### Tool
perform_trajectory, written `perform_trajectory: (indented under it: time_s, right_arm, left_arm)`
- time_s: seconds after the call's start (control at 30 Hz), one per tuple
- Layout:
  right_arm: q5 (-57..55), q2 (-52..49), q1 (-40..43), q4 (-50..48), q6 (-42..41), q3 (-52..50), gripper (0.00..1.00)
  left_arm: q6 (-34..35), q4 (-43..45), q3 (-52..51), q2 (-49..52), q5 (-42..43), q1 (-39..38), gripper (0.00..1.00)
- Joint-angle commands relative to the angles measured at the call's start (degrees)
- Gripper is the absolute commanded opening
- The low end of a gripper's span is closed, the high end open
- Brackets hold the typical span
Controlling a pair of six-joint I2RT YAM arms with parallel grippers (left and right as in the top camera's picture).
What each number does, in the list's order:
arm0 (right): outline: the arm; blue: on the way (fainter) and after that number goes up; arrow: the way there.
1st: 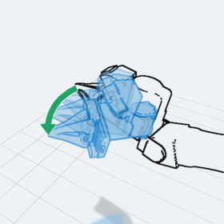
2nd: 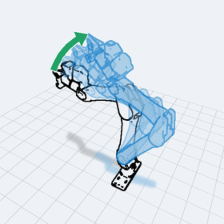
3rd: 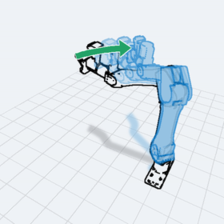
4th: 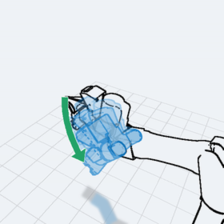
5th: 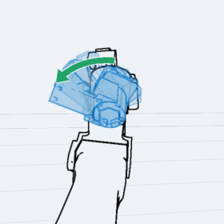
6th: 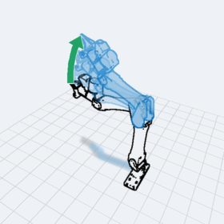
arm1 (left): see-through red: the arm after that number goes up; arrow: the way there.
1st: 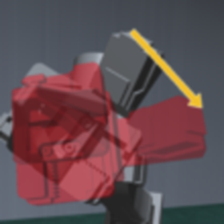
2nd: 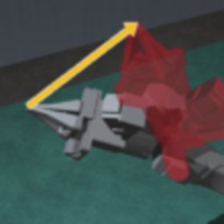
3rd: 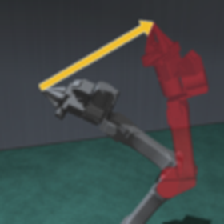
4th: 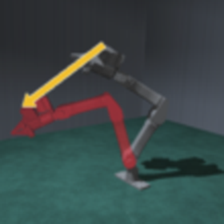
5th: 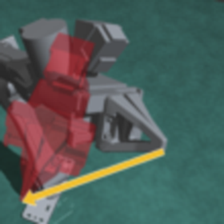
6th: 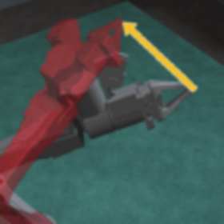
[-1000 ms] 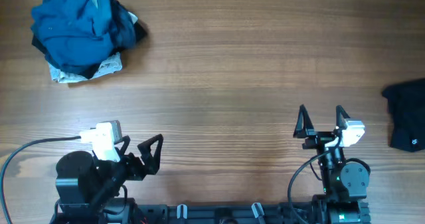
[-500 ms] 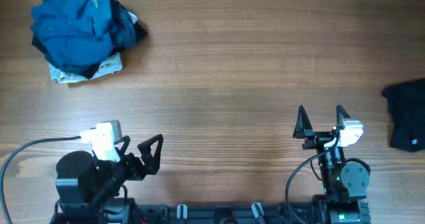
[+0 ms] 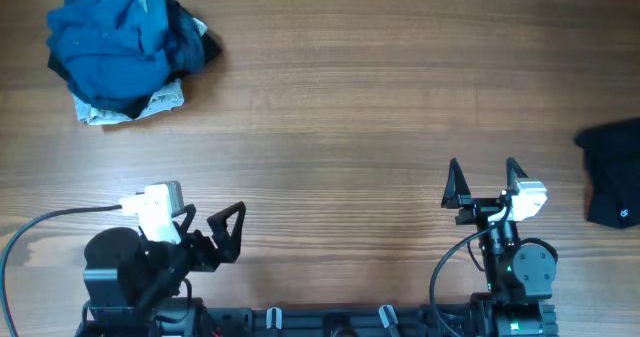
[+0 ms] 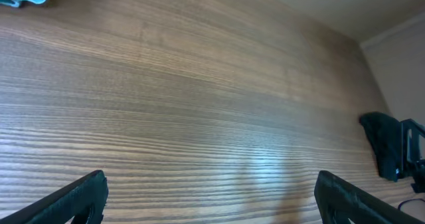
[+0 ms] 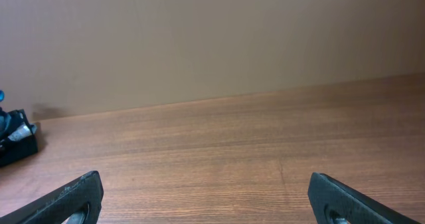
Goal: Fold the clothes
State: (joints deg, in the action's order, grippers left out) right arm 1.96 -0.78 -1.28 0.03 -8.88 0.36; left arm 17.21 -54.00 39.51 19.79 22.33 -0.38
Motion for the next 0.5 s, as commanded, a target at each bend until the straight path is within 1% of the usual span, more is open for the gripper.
perform_trajectory:
  time_s: [0.0,0.1,0.2,0.3,0.43,0.47]
  right_arm:
    - [1.09,0.57,0.22,-0.13,0.81,-0.07,1.00]
    - [1.09,0.57,0.22,-0.13,0.81,-0.07,1.00]
    - [1.09,0.57,0.22,-0.15,0.81,-0.07,1.00]
    - [1.09,0.57,0.22,-0.15,0.81,-0.07,1.00]
    - [1.09,0.57,0.22,-0.15,0.79,-0.07,1.00]
    - [1.09,0.57,0.22,-0.15,0.79,-0.07,1.00]
  left_arm:
    - [-1.86,2.64,-2.29,-2.32,-0.33,-1.11,1.00]
    - [-3.13,7.82,-7.02,-5.53,-1.62,-1.11,1.00]
    - [-6.62,16.48,-15.21,-12.02,-1.62,-1.33,1.00]
    - [-6.60,25.88,-24.02,-18.69,-1.62,-1.33,1.00]
    - [-6.56,37.46,-30.64,-19.67,-4.13,-1.33,1.00]
    - [-6.56,41.86,-32.20,-19.67,-5.42,-1.33,1.00]
